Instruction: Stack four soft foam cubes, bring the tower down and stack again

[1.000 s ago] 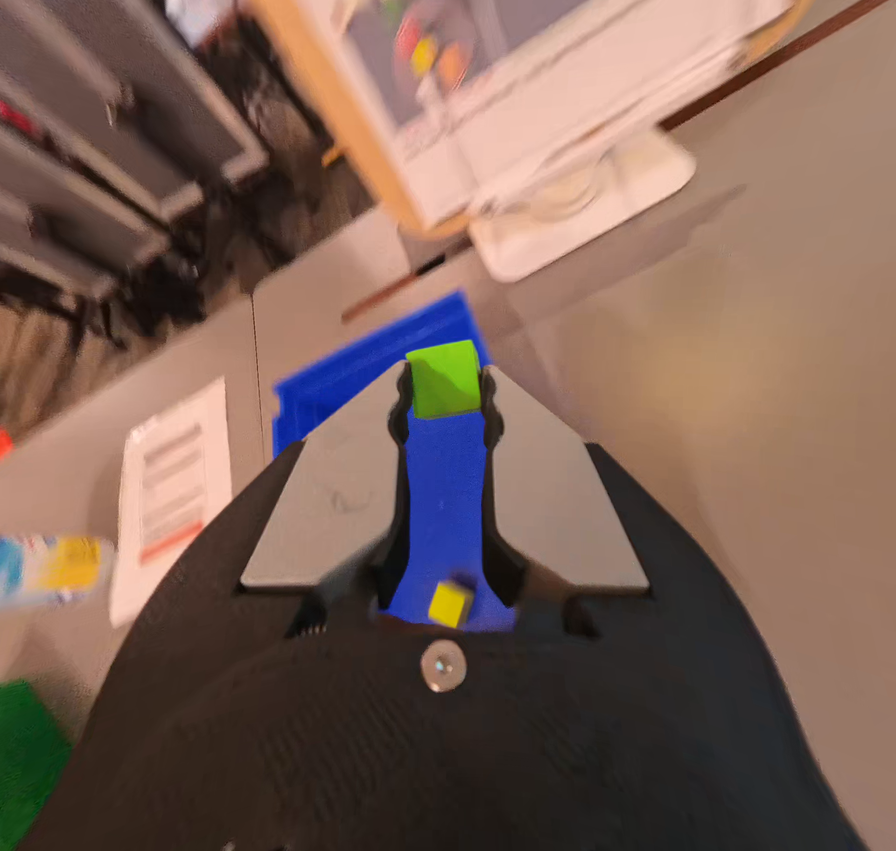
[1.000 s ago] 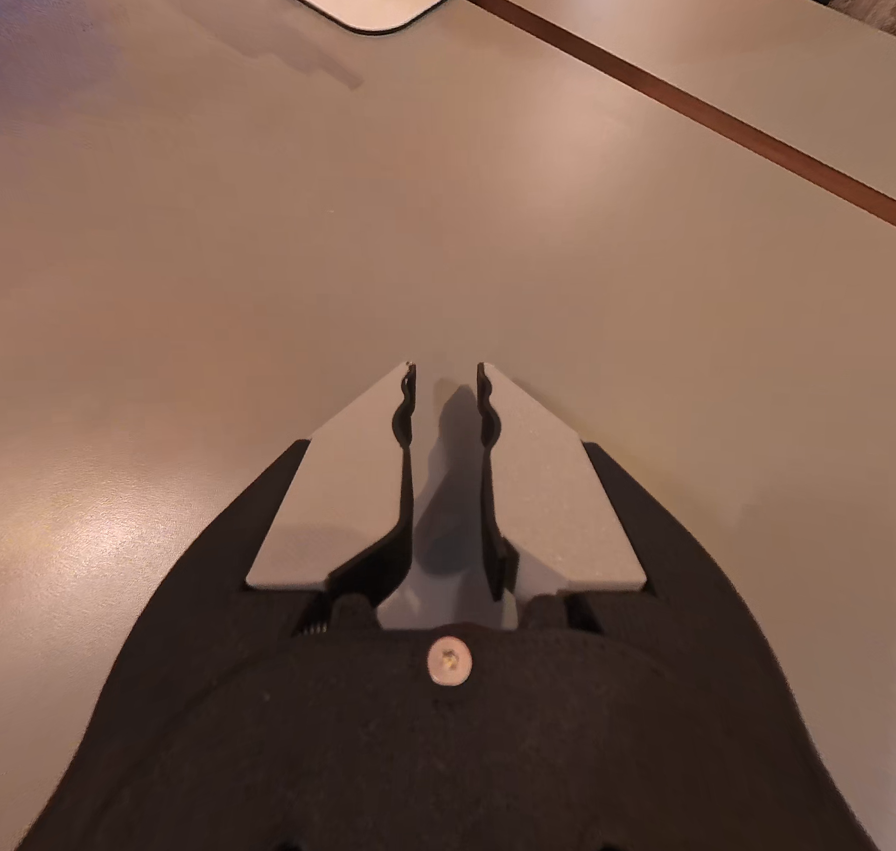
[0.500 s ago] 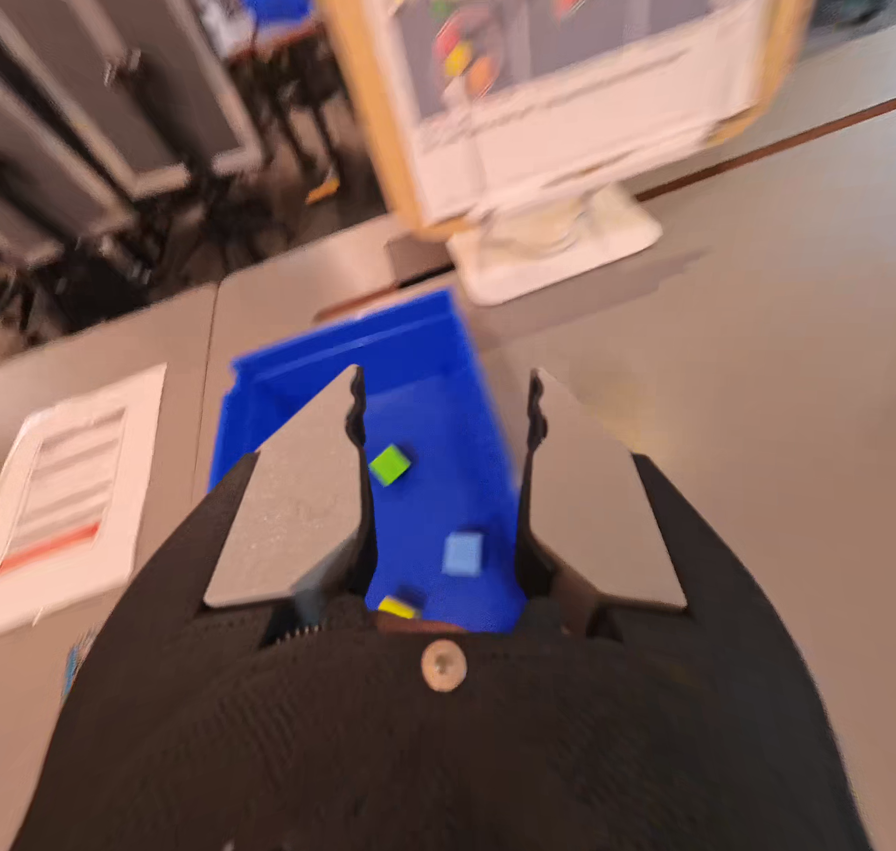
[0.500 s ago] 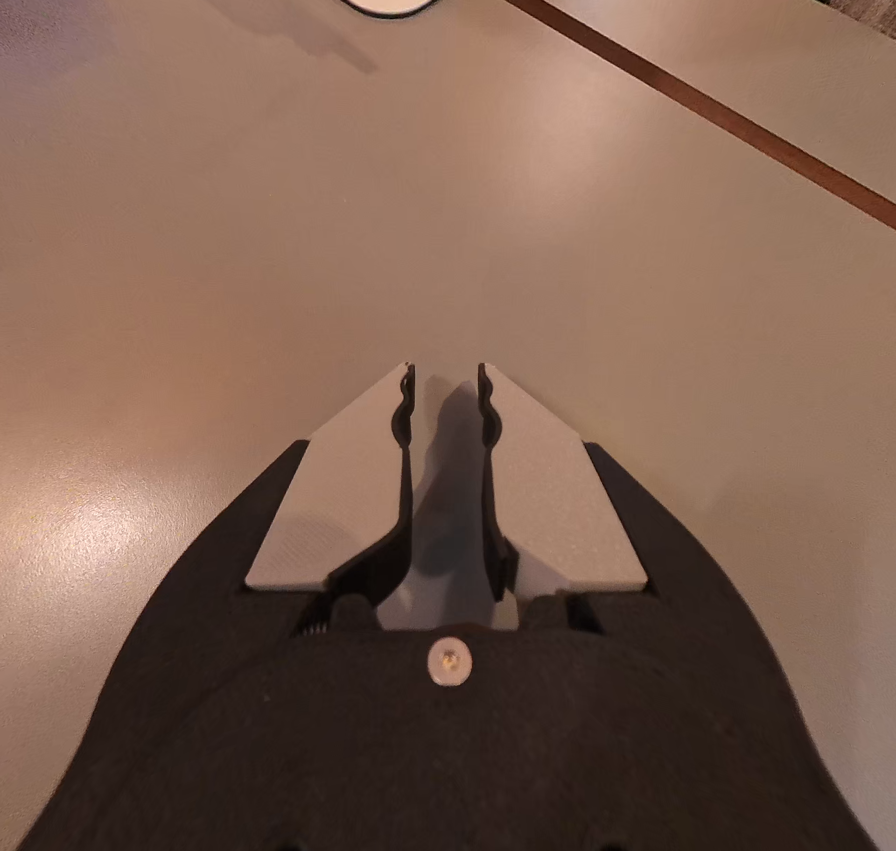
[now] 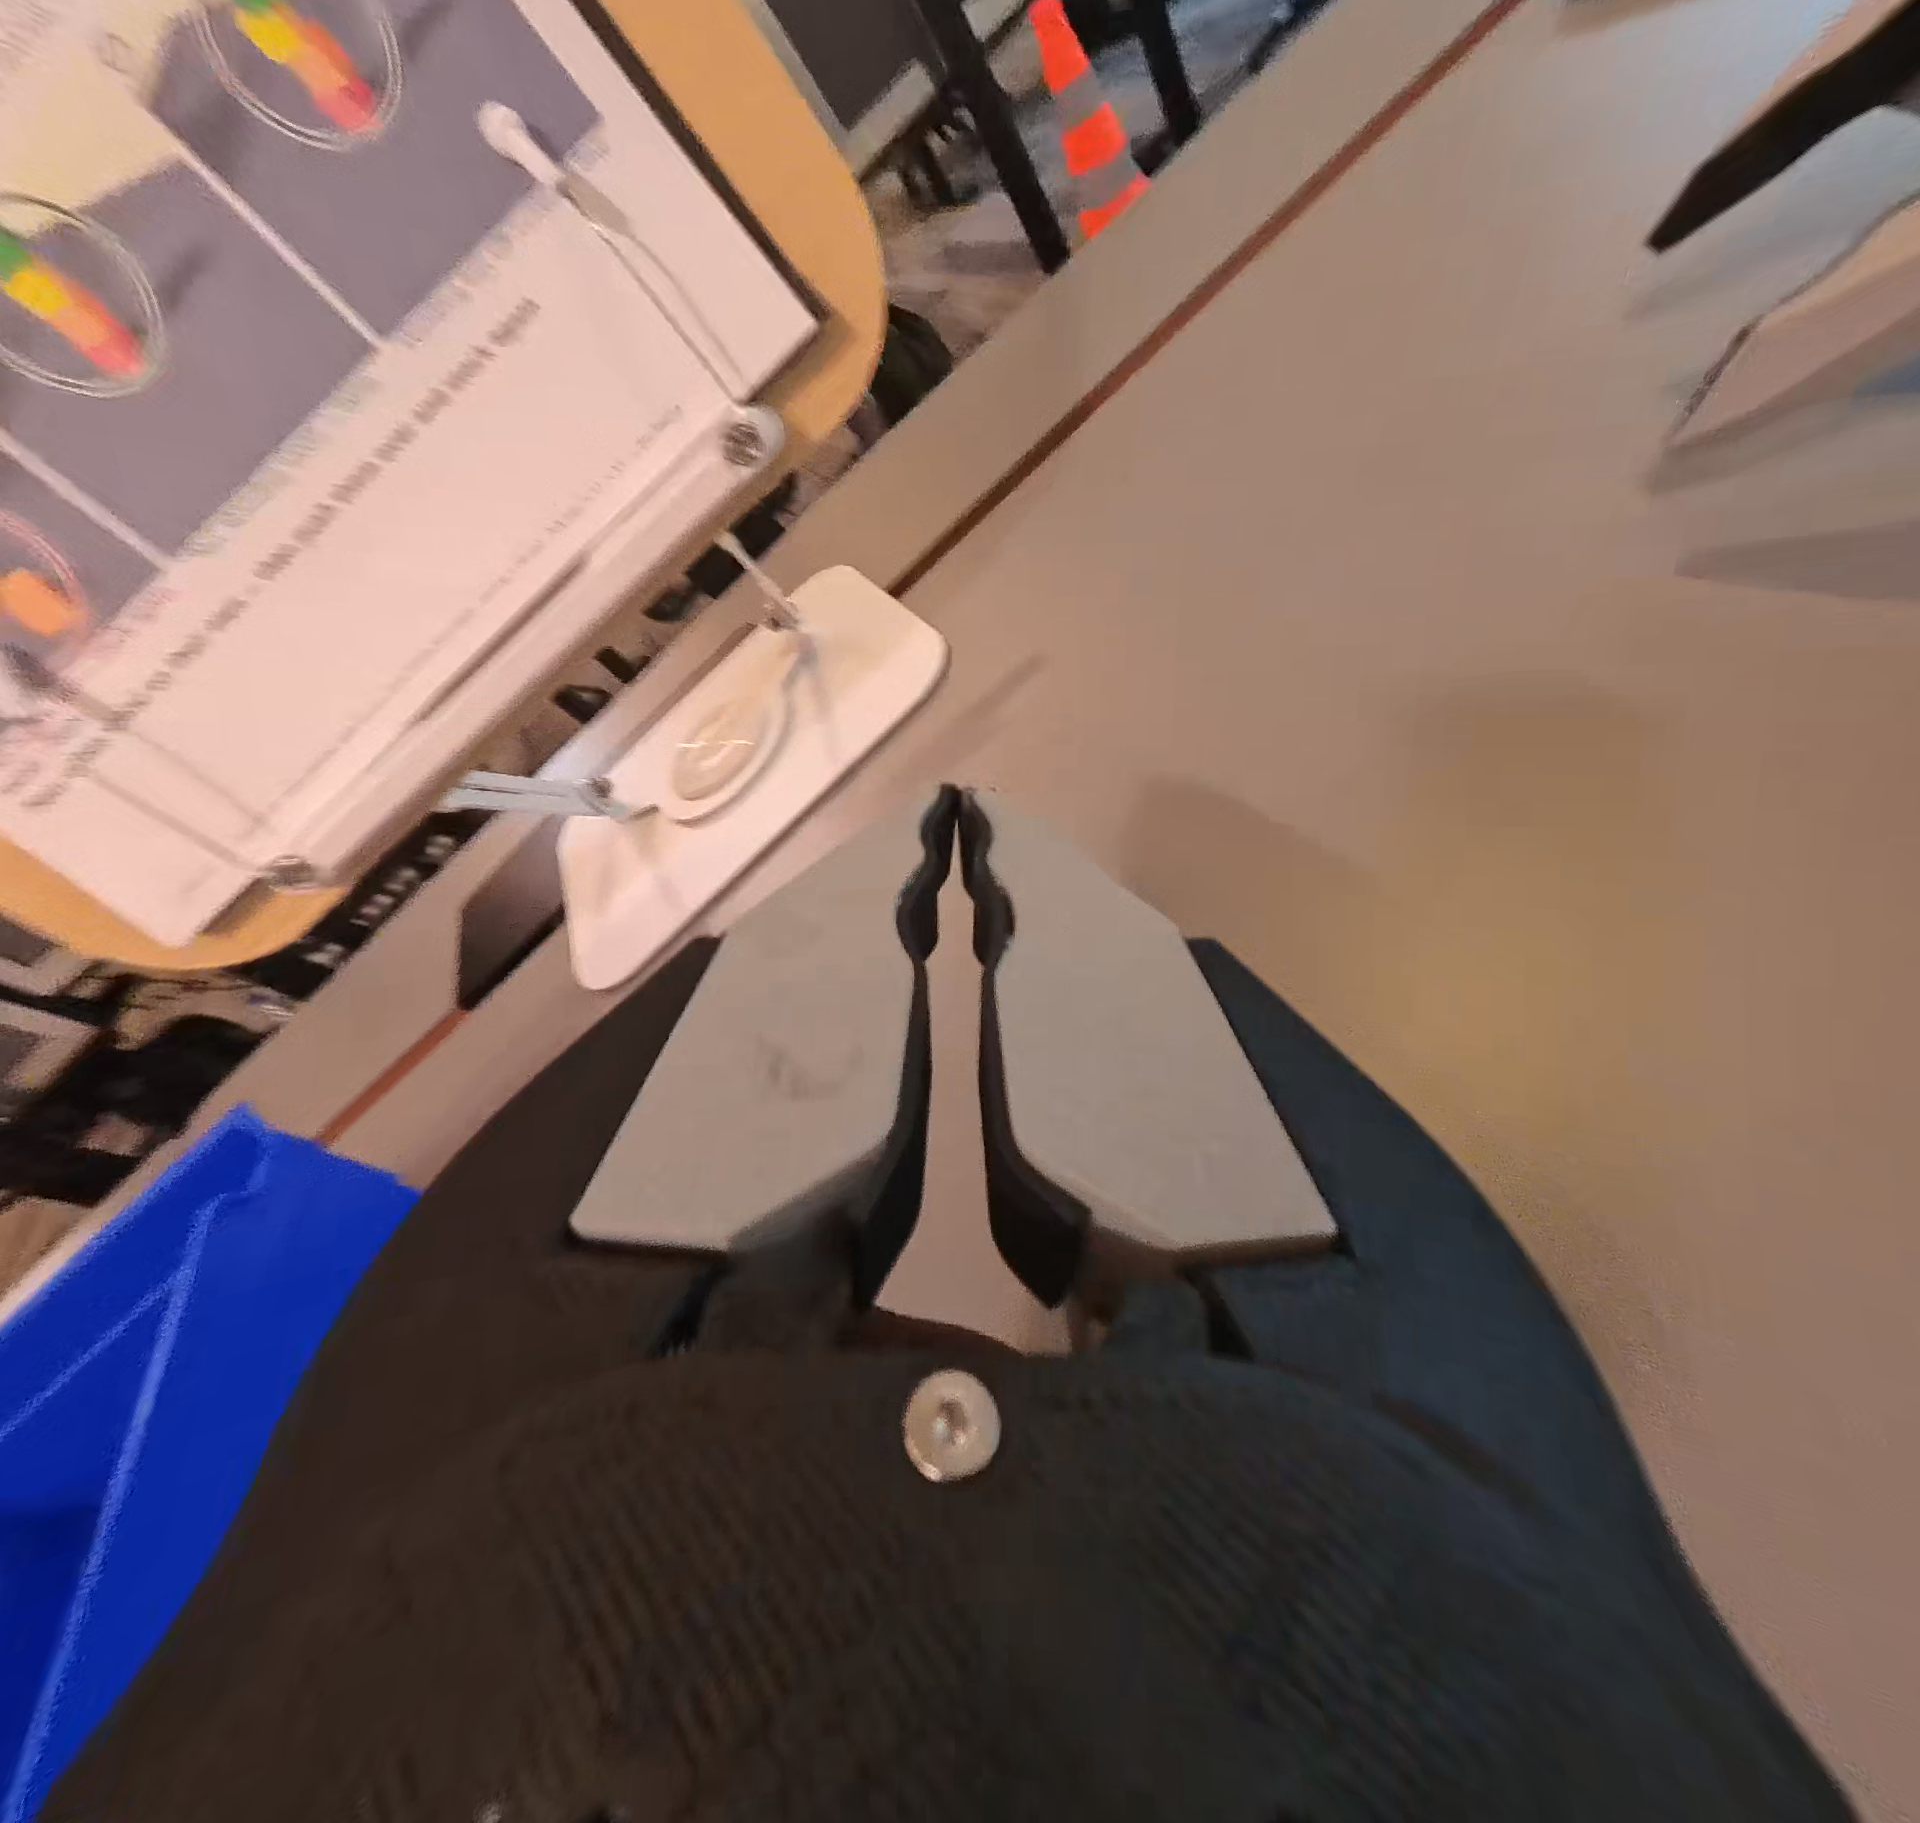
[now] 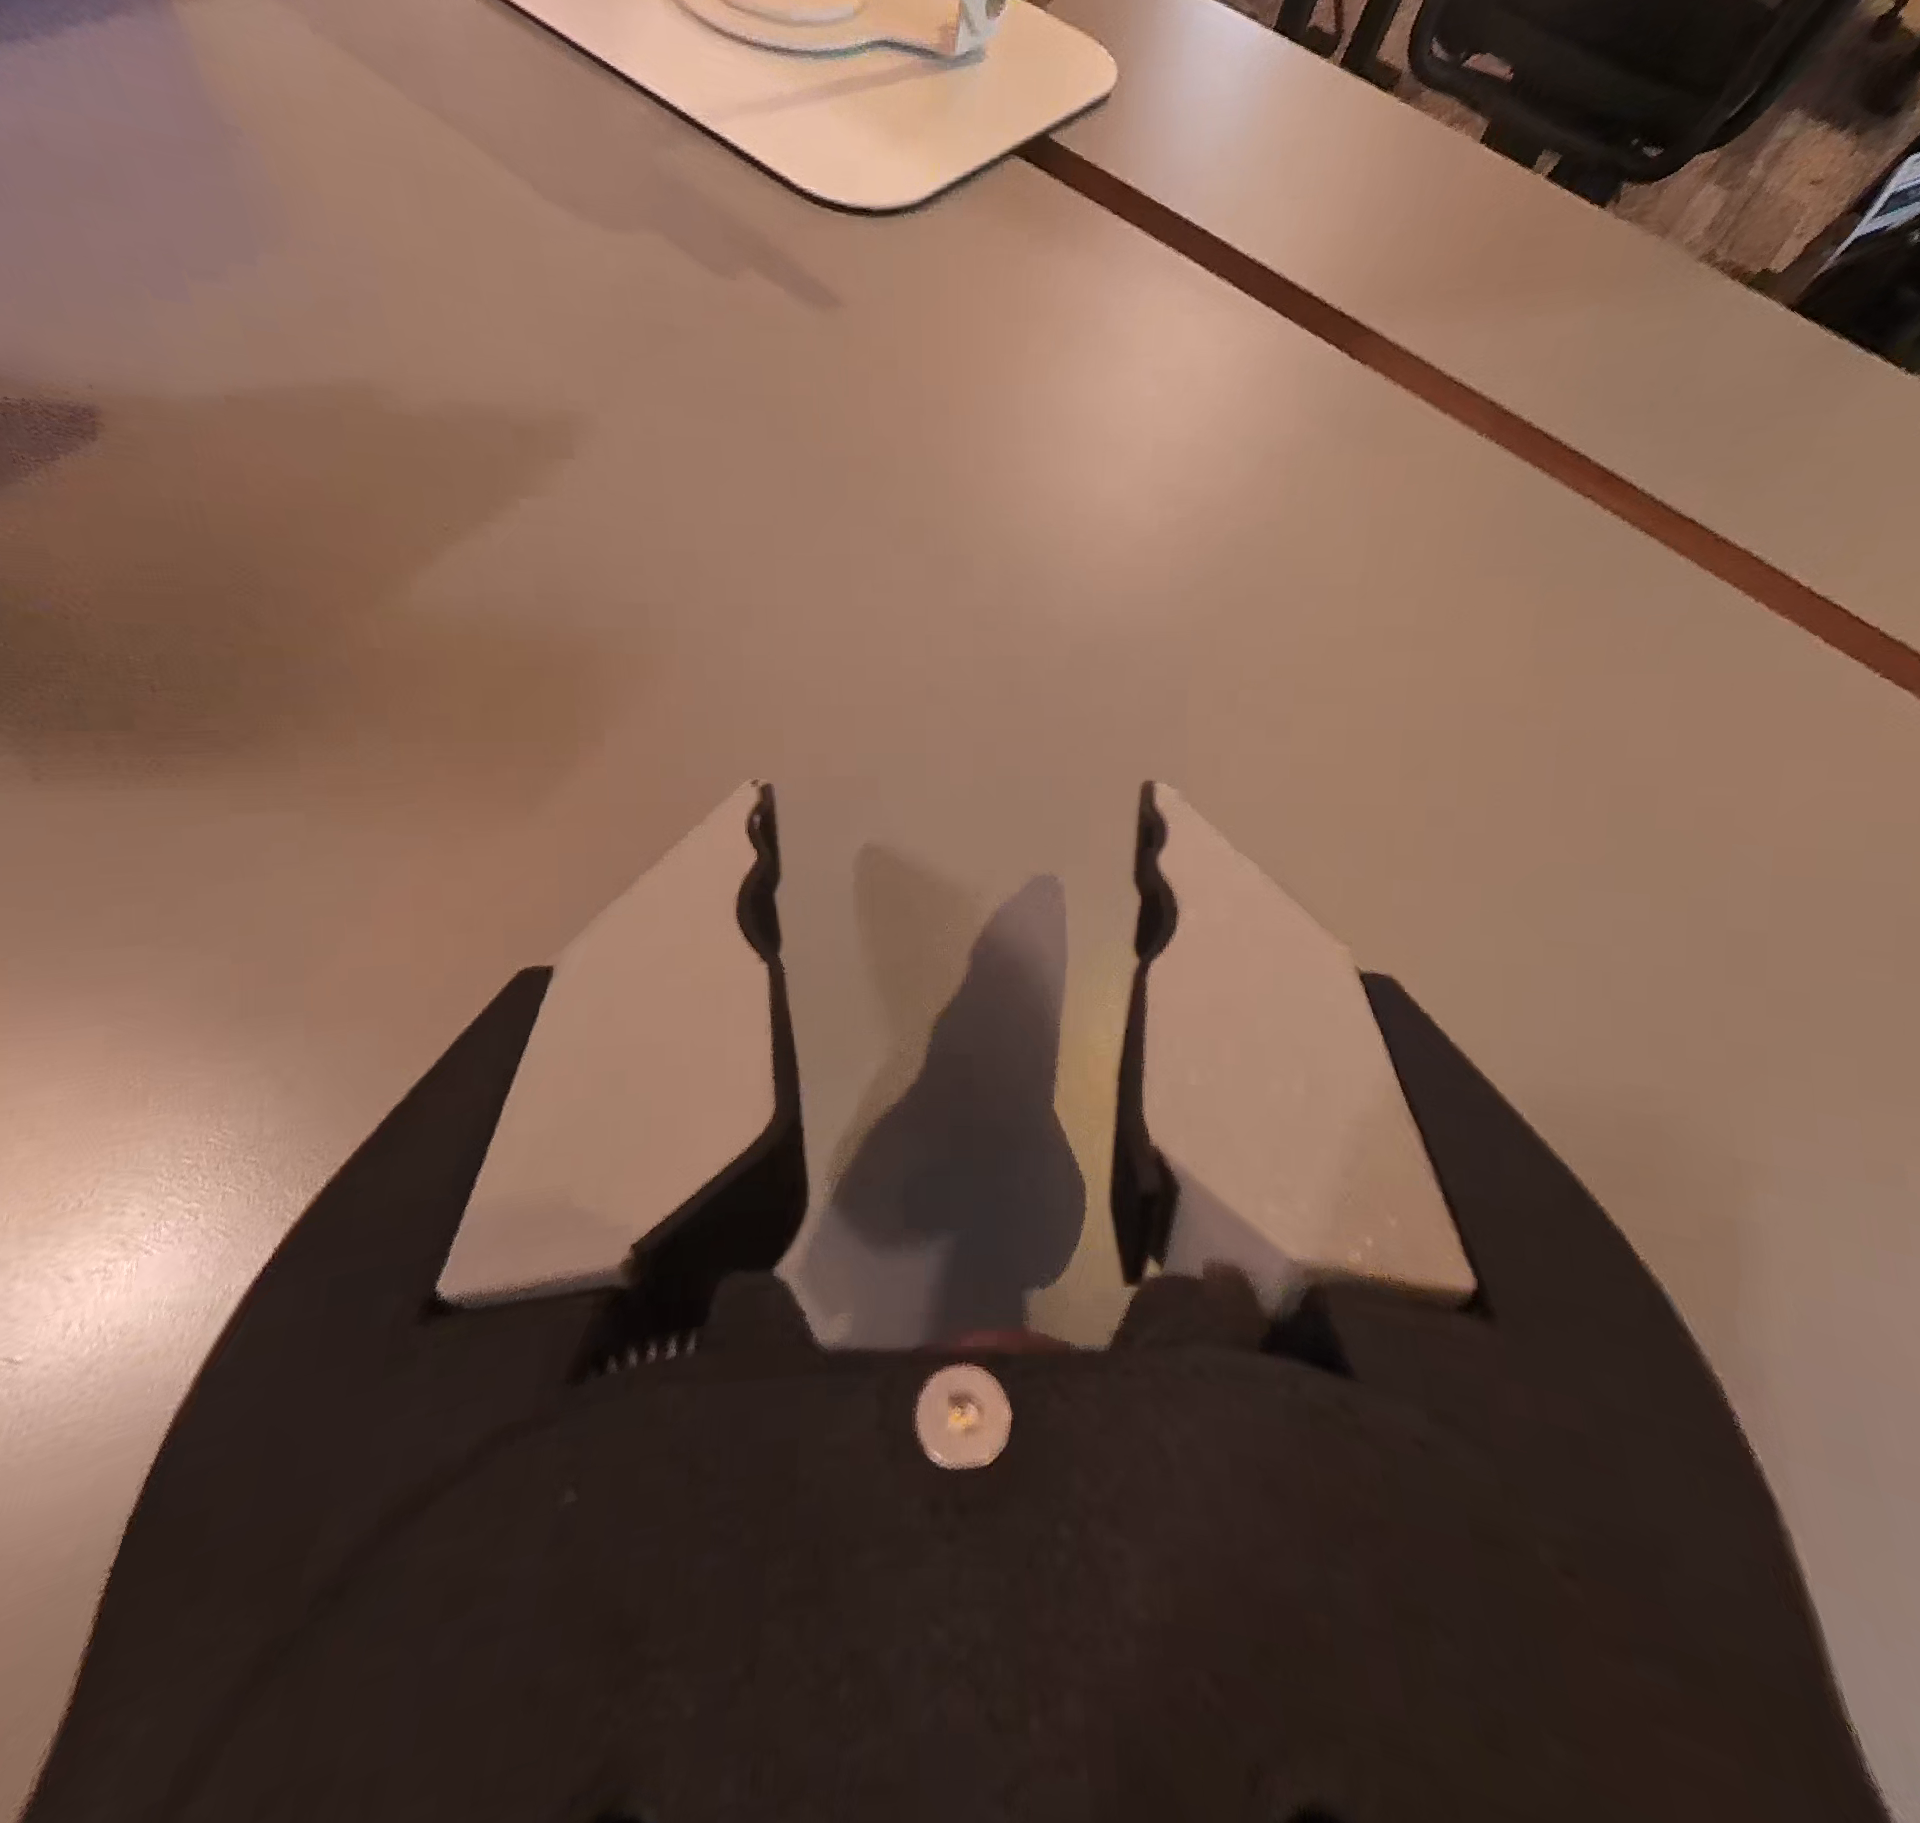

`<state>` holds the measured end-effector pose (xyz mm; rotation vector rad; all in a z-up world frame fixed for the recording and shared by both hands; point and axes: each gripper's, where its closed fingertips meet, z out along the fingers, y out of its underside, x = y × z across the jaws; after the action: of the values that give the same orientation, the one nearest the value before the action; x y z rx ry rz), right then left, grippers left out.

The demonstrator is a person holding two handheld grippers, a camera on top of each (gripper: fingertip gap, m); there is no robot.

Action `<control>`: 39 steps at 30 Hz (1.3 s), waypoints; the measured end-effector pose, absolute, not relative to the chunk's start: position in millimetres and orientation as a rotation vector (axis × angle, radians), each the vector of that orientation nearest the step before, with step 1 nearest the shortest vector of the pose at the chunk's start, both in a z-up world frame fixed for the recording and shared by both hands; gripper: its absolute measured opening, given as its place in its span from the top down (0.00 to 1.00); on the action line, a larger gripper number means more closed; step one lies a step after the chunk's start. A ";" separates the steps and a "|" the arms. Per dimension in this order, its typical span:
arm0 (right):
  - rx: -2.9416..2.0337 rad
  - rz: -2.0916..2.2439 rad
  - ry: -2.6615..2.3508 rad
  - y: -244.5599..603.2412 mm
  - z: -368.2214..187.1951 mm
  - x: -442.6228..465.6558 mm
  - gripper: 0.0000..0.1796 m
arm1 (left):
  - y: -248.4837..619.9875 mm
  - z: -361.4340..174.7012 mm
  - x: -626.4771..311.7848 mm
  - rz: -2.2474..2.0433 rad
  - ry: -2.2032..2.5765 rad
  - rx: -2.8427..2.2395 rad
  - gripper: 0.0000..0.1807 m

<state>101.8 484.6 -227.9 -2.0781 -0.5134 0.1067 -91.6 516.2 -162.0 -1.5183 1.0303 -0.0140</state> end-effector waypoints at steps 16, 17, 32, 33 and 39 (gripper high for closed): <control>-2.076 0.047 -0.731 472.9 -237.4 50.7 0.83 | 519.2 -200.0 -94.3 -0.112 1.047 -1.723 0.78; -2.081 0.063 -0.723 472.8 -237.5 50.7 0.81 | 520.4 -197.9 -95.6 -0.110 1.031 -1.718 0.77; -2.028 0.084 -0.787 462.4 -226.7 29.5 0.78 | 528.8 -188.3 -115.0 -0.072 0.905 -1.710 0.75; -2.022 0.071 -0.788 462.3 -225.3 29.6 0.77 | 530.5 -189.5 -116.6 -0.071 0.898 -1.716 0.74; -2.012 0.066 -0.779 461.0 -221.3 29.8 0.76 | 532.8 -189.4 -122.6 -0.057 0.885 -1.731 0.73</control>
<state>29.8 461.0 -221.3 -2.0120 -0.7792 0.0661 -122.6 532.8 -189.4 -1.7309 0.8849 -0.0573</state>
